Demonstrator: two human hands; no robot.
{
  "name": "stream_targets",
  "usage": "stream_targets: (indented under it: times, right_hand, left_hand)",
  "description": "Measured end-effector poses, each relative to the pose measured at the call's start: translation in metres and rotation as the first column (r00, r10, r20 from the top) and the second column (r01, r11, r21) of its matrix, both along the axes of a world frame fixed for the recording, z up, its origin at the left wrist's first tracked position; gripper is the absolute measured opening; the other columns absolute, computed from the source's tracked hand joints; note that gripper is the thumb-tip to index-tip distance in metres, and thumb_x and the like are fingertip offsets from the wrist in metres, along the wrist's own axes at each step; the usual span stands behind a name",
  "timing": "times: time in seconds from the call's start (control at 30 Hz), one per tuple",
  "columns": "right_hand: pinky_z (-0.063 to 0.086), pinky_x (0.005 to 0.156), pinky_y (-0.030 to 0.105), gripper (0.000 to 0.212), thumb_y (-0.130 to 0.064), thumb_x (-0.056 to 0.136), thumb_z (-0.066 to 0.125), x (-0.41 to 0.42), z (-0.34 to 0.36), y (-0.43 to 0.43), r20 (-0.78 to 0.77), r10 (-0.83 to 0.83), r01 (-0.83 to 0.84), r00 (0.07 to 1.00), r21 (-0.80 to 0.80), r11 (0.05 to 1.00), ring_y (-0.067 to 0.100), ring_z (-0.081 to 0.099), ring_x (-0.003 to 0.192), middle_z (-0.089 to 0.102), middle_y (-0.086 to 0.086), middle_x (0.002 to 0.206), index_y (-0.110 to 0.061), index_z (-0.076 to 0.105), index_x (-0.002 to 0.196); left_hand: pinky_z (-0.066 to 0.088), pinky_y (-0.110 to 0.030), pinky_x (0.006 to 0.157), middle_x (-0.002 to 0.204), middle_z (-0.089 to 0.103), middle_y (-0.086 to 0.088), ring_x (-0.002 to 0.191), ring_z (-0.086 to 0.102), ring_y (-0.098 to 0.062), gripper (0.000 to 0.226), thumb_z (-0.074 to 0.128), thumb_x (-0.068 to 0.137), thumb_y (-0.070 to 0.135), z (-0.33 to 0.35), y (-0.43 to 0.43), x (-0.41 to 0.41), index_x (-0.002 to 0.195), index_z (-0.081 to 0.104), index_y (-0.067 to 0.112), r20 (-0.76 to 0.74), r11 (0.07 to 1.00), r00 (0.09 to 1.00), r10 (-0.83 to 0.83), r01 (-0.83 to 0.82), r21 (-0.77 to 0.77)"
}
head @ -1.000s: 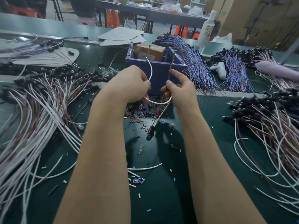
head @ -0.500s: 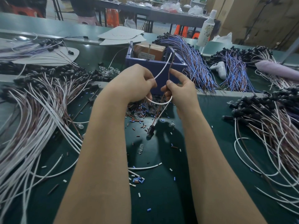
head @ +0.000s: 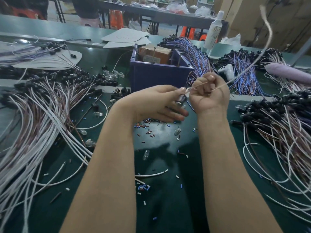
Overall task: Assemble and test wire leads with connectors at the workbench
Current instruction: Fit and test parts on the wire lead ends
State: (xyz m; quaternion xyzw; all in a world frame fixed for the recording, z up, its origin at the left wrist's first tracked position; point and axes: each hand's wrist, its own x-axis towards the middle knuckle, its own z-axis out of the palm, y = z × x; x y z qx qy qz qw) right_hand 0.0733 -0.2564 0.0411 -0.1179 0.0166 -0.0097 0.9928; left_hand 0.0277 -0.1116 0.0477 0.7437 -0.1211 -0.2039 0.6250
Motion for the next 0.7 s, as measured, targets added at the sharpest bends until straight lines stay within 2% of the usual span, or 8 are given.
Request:
stream_targets:
  times: [0.1,0.2,0.3,0.33,0.4,0.47,0.53,0.7]
  right_hand:
    - [0.038,0.040,0.014,0.033,-0.003,0.089,0.032,-0.003,-0.005,0.003,-0.149,0.019,-0.038,0.989,-0.130,0.991,0.009,0.027,0.027,0.029,-0.003,0.036,-0.015,0.032,0.059]
    - [0.052,0.055,0.020,0.034,-0.004,0.096,0.032,-0.002,-0.008,0.015,-0.170,0.078,-0.104,0.982,-0.154,0.983,0.015,0.045,0.041,0.045,0.004,0.049,-0.009,0.042,0.064]
    - [0.049,0.045,0.018,0.027,-0.003,0.098,0.041,-0.003,-0.008,0.028,-0.144,0.077,-0.128,0.987,-0.389,0.912,0.012,0.057,0.047,0.060,0.008,0.061,-0.004,0.055,0.075]
    - [0.051,0.046,0.019,0.022,-0.004,0.098,0.043,-0.005,-0.008,0.031,-0.129,0.081,-0.141,0.988,-0.577,0.805,0.012,0.059,0.049,0.062,0.009,0.066,-0.003,0.057,0.080]
    - [0.054,0.050,0.020,0.019,-0.004,0.098,0.044,-0.011,-0.006,0.029,-0.139,0.148,-0.184,0.979,-0.915,0.359,0.012,0.061,0.051,0.063,0.011,0.073,-0.003,0.058,0.086]
    - [0.053,0.051,0.019,0.020,-0.002,0.097,0.043,-0.020,-0.002,0.024,-0.217,0.300,-0.193,0.929,-0.975,-0.107,0.011,0.061,0.052,0.064,0.010,0.073,-0.003,0.060,0.086]
    - [0.052,0.051,0.019,0.017,-0.007,0.096,0.049,-0.029,0.006,0.020,-0.267,0.440,-0.132,0.857,-0.940,-0.313,0.010,0.061,0.054,0.065,0.009,0.071,-0.005,0.062,0.086]
    - [0.051,0.050,0.019,0.008,-0.016,0.091,0.062,-0.037,0.031,0.019,-0.019,0.393,0.048,0.919,-0.986,-0.160,0.008,0.061,0.050,0.067,0.001,0.060,-0.010,0.059,0.086]
  left_hand:
    - [0.056,-0.028,0.076,0.090,0.068,-0.009,0.080,0.067,-0.017,0.031,0.045,0.099,0.017,0.003,0.002,0.004,0.129,0.048,0.024,0.094,0.953,0.995,-0.022,0.049,-0.298]
    - [0.053,-0.028,0.089,0.101,0.069,-0.007,0.096,0.065,-0.016,0.029,0.049,0.095,0.014,0.010,0.002,0.001,0.124,0.055,0.013,0.221,0.939,0.974,-0.043,0.115,-0.323]
    - [0.052,-0.026,0.093,0.107,0.067,-0.009,0.098,0.063,-0.016,0.035,0.057,0.082,0.023,0.017,0.006,-0.005,0.114,0.059,0.008,0.260,0.920,0.965,0.038,0.068,-0.386]
    - [0.053,-0.024,0.091,0.107,0.068,-0.009,0.095,0.064,-0.013,0.035,0.060,0.083,0.021,0.020,0.008,-0.006,0.116,0.058,0.008,0.312,0.943,0.945,0.094,0.016,-0.332]
    - [0.053,-0.022,0.090,0.105,0.069,-0.006,0.091,0.065,-0.007,0.032,0.059,0.090,0.013,0.026,0.010,-0.005,0.121,0.055,0.006,0.395,0.958,0.896,0.202,-0.096,-0.271]
    - [0.053,-0.020,0.088,0.103,0.066,-0.005,0.091,0.064,-0.008,0.030,0.046,0.095,0.001,0.031,0.010,-0.005,0.124,0.051,0.002,0.294,0.891,0.908,0.300,-0.157,-0.425]
    - [0.054,-0.021,0.085,0.105,0.062,-0.010,0.093,0.063,-0.014,0.034,0.031,0.096,-0.007,0.033,0.008,-0.002,0.125,0.048,-0.003,0.162,0.810,0.923,0.349,-0.211,-0.547]
    - [0.050,-0.030,0.098,0.123,0.060,-0.013,0.115,0.059,-0.021,0.036,0.030,0.096,-0.003,0.025,0.008,0.005,0.124,0.052,0.004,0.157,0.816,0.879,0.451,-0.335,-0.471]
